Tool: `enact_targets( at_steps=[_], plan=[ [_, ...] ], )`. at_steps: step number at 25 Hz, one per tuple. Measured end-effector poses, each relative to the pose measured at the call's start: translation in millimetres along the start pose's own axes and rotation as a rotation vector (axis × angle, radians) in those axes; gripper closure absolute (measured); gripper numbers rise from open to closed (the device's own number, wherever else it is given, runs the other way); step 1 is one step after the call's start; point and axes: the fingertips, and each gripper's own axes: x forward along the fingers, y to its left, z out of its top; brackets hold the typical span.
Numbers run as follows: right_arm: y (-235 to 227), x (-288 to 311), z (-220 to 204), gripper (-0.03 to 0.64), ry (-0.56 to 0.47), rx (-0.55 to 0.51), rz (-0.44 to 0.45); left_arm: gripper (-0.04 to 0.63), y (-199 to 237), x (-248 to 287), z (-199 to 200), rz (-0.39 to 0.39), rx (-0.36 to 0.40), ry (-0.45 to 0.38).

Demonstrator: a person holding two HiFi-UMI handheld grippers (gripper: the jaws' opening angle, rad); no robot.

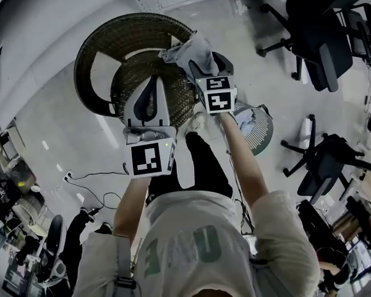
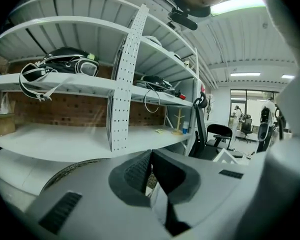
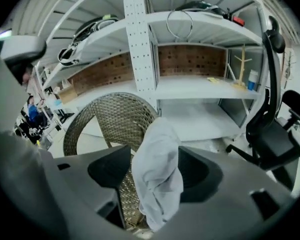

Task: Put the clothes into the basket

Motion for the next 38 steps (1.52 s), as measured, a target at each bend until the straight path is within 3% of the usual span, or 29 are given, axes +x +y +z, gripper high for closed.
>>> enact_targets(
  at_steps=[6, 9, 12, 23, 25, 30, 38],
  plan=[
    [-14, 34, -32, 0.334, 0.132, 0.042, -0.050, 0.577, 21, -2, -18, 0.031, -0.004, 0.039],
    [-20, 39, -31, 0.336, 0.132, 0.044, -0.076, 0.578, 25, 2, -19, 0.036, 0.003, 0.030],
    [-32, 38, -32, 0.458, 0.108, 0.030, -0.130, 0.578, 23, 3, -19, 0.026, 0.008, 0.024],
    [-27, 29, -24, 0.528, 0.101, -0.009, -0.136, 0.577, 32, 4, -8, 0.021, -0.011, 0.011],
    [-24, 20, -16, 0.578, 0.081, -0.001, -0.133, 0.577, 33, 7, -6, 0.014, -0.017, 0.010],
    [-23, -9, 18, 0.578, 0.009, 0.045, -0.142, 0.577, 20, 11, 31, -0.023, -0.010, -0.049],
    [-21, -98, 128, 0.578, -0.226, 0.041, -0.188, 0.577, 7, 2, 113, -0.065, 0.027, -0.162]
  ],
)
